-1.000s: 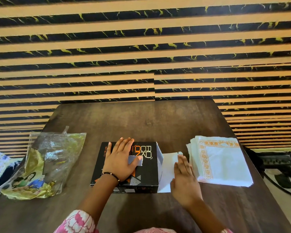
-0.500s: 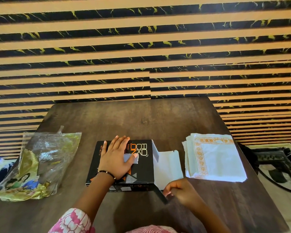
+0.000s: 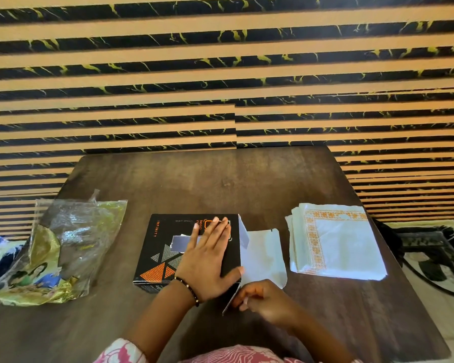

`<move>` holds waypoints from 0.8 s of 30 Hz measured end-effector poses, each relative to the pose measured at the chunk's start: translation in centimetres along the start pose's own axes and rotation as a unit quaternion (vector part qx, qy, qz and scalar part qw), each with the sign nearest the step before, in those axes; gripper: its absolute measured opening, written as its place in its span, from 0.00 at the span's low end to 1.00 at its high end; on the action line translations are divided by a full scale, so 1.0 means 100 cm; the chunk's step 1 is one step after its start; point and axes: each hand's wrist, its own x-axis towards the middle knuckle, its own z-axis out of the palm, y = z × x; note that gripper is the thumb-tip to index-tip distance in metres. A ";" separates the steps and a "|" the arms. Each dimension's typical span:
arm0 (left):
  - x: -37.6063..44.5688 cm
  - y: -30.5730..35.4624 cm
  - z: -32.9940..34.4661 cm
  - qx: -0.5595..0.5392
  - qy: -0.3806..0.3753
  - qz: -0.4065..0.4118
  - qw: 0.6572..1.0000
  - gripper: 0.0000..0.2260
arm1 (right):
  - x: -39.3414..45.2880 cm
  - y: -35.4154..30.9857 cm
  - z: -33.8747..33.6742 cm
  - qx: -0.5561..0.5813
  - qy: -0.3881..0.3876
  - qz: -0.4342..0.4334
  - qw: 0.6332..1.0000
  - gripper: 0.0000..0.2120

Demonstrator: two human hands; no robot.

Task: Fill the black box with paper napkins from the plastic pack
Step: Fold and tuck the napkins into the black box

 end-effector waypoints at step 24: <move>0.006 -0.004 -0.002 0.030 -0.072 0.032 0.996 0.48 | 0.056 -0.037 -0.044 0.215 0.161 0.020 0.963 0.20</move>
